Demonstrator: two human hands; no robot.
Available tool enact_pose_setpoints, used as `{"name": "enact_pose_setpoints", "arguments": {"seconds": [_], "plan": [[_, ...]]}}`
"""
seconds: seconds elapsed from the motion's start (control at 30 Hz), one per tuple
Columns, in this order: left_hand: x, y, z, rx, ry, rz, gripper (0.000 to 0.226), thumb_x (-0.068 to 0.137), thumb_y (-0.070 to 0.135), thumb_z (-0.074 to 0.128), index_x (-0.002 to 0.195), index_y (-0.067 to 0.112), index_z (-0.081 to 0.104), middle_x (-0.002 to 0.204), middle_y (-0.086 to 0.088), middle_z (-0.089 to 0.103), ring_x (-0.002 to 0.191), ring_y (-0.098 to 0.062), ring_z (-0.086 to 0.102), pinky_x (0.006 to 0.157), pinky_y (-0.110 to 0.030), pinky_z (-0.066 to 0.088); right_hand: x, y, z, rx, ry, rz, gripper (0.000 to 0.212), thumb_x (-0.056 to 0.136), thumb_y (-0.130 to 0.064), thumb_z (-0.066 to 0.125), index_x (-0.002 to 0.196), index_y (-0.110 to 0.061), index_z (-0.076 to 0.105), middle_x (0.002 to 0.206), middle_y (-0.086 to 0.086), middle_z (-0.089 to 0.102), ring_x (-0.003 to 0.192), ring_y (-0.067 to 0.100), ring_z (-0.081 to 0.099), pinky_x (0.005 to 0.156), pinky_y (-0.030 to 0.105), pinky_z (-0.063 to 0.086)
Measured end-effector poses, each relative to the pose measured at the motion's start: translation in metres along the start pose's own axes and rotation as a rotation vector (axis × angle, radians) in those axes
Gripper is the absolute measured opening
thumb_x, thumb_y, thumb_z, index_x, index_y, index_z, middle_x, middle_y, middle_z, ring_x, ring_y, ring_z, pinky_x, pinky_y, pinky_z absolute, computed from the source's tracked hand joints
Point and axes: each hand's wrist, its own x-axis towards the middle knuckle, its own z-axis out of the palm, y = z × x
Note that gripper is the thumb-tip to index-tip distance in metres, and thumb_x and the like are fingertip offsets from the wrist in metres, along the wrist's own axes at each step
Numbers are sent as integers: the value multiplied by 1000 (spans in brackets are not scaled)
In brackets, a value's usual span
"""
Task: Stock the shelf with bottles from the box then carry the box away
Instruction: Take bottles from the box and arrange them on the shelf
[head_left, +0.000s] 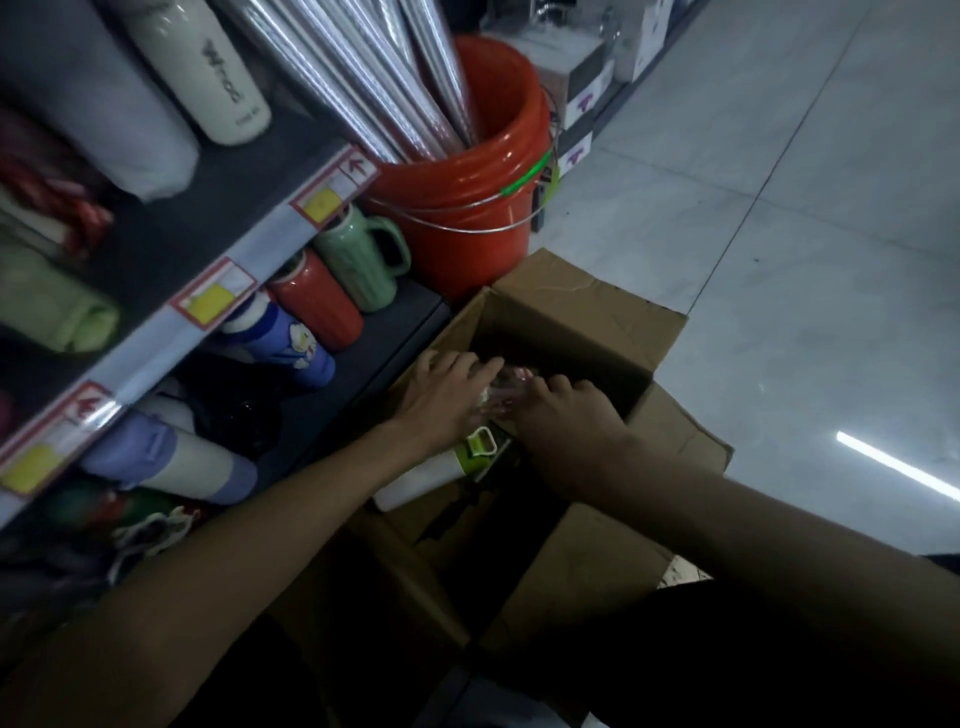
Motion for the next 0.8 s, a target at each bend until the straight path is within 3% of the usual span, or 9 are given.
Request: {"name": "enact_pose_setpoints", "arguments": {"seconds": [0.1,0.17,0.27,0.37,0.53,0.67,0.8], "plan": [[-34,-11,-41,-14,-33,0,76,85,69,39,150,28,43,135,-2,56,127,-25,51,102,-45,36,8,-7,-12,2,69,47,61,99,-37,58,151,-15,35,144,14,42,127,34,47,101,42,44],[-61,-22,-63,-1,-35,38,82,78,65,25,149,30,43,134,1,56,126,-25,51,98,-44,38,12,-13,-21,50,94,73,71,92,-45,65,149,-14,36,141,13,44,126,34,48,102,44,46],[-96,-42,-85,1,-28,49,78,81,47,47,156,29,34,139,4,56,126,-22,52,94,-42,38,14,-30,-32,221,30,82,87,82,-57,73,148,-14,36,140,12,44,129,35,47,105,45,46],[-115,-53,-105,54,-23,79,112,79,40,75,163,20,4,132,2,60,118,-21,57,94,-42,42,14,-54,-35,350,-15,54,94,73,-62,80,144,-14,41,138,12,47,128,33,49,105,43,47],[-132,-57,-137,48,75,167,126,78,44,78,160,25,-16,130,0,60,117,-19,57,103,-40,40,9,-77,-36,381,92,18,97,73,-54,83,147,-16,34,135,10,50,123,30,53,97,39,49],[-135,-59,-129,9,239,153,125,69,34,88,163,23,6,140,-1,59,127,-21,54,113,-41,35,13,-80,-38,445,158,40,79,74,-47,84,135,-17,45,127,5,54,114,26,58,90,38,53],[-134,-71,-119,-155,332,11,109,74,46,81,161,26,18,161,-2,35,153,-22,23,123,-56,20,17,-75,-34,563,219,66,72,76,-46,82,132,-18,46,124,3,54,111,22,58,89,39,54]]}}
